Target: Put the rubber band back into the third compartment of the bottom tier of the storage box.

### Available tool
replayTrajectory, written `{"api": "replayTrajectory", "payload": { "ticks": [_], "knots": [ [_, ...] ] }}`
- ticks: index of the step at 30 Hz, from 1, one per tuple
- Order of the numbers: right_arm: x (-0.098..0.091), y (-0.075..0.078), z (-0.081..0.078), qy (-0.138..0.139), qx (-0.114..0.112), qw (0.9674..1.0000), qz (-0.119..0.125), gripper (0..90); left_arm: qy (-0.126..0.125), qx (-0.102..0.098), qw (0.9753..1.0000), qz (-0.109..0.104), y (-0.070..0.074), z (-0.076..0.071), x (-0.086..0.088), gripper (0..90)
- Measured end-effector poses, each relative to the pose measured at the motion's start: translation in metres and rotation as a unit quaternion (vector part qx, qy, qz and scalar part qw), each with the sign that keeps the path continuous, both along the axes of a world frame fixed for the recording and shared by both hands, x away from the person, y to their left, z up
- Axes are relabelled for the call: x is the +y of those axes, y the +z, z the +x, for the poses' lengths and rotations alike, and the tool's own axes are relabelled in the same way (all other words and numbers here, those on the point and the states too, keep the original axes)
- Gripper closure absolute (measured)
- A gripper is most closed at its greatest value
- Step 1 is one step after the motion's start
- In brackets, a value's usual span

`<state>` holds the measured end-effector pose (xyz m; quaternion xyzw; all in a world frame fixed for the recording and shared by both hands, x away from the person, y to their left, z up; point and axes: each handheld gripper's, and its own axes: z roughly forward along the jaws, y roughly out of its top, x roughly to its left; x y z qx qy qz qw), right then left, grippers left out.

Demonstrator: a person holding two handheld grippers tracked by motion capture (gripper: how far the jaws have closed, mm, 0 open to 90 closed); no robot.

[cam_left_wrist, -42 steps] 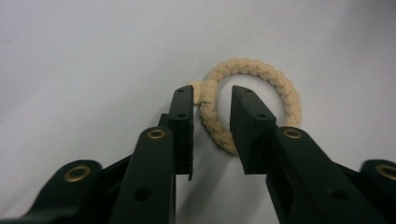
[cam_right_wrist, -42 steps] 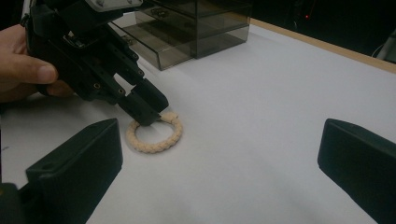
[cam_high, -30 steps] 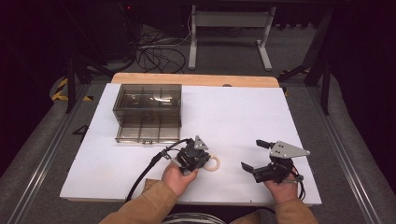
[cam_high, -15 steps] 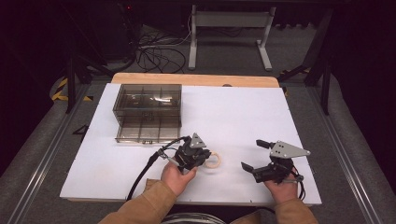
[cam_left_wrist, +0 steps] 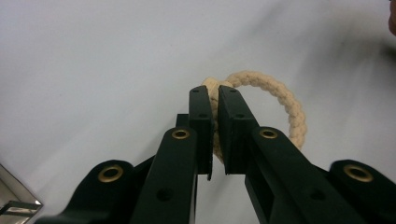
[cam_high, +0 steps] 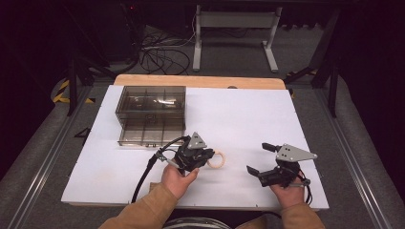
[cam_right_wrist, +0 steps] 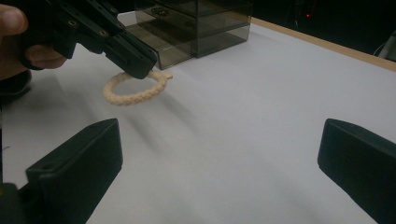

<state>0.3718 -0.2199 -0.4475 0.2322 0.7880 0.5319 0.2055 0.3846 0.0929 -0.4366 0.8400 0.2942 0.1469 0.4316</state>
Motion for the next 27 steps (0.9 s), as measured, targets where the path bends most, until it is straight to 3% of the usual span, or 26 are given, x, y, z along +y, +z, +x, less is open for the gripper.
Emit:
{"api": "replayTrajectory", "payload": {
  "ticks": [6,16,27],
  "knots": [
    [0.000,0.000,0.000,0.000,0.000,1.0000,0.000,0.4,-0.002,-0.017,0.9999,0.003,0.009,-0.003,0.004,84.7],
    [0.000,0.000,0.000,0.000,0.002,1.0000,0.000,0.4,-0.001,-0.018,0.9998,-0.010,0.018,-0.003,0.012,84.7],
    [0.000,0.000,0.000,0.000,0.002,1.0000,0.000,0.4,-0.002,-0.025,0.9996,-0.009,0.025,-0.004,0.017,84.7]
  ]
}}
